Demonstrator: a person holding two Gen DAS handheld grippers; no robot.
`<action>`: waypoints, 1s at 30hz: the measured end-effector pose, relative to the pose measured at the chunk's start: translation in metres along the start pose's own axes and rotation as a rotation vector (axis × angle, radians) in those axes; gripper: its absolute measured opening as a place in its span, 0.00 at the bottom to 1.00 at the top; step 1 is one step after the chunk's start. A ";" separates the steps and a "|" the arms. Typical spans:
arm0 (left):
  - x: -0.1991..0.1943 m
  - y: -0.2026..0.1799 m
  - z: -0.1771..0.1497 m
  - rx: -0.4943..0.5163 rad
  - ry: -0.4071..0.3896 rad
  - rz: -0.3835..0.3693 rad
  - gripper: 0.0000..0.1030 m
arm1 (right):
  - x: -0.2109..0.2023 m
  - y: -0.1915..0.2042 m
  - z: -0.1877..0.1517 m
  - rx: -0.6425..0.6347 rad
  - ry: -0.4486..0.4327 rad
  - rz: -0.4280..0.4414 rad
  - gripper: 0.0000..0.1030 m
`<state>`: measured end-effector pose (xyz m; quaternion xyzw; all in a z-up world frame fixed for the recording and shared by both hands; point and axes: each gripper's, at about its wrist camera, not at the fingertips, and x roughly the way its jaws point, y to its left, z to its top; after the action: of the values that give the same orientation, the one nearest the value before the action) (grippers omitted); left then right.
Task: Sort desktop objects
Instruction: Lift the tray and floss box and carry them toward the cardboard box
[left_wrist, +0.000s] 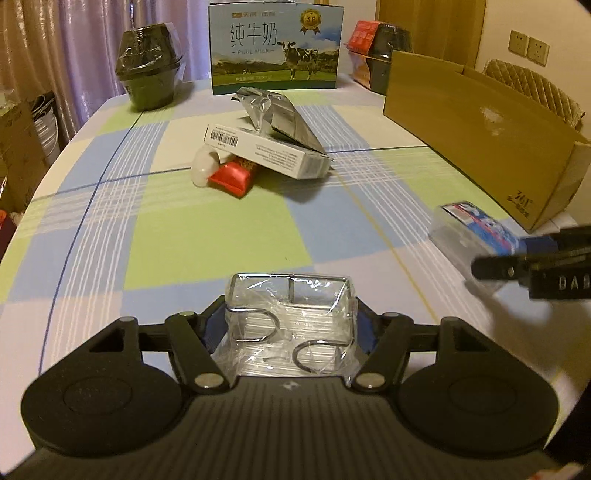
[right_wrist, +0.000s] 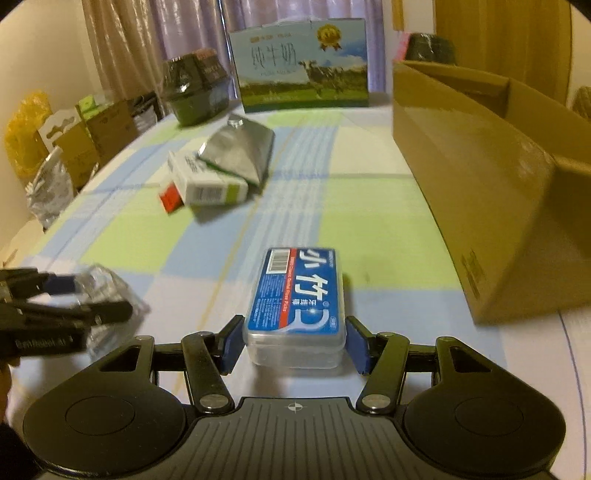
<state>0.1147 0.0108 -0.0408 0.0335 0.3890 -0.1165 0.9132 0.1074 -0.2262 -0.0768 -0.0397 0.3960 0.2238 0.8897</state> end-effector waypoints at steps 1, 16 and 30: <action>-0.001 -0.001 -0.002 0.002 -0.004 -0.001 0.62 | -0.002 0.001 -0.002 -0.006 0.000 -0.007 0.53; -0.007 -0.007 -0.007 0.092 -0.049 0.035 0.74 | -0.005 0.005 -0.011 -0.037 -0.051 -0.042 0.71; -0.002 -0.012 -0.007 0.105 -0.044 0.043 0.73 | 0.005 0.011 -0.007 -0.079 -0.067 -0.034 0.71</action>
<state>0.1057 0.0006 -0.0438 0.0870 0.3615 -0.1180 0.9208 0.1008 -0.2167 -0.0840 -0.0739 0.3562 0.2250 0.9039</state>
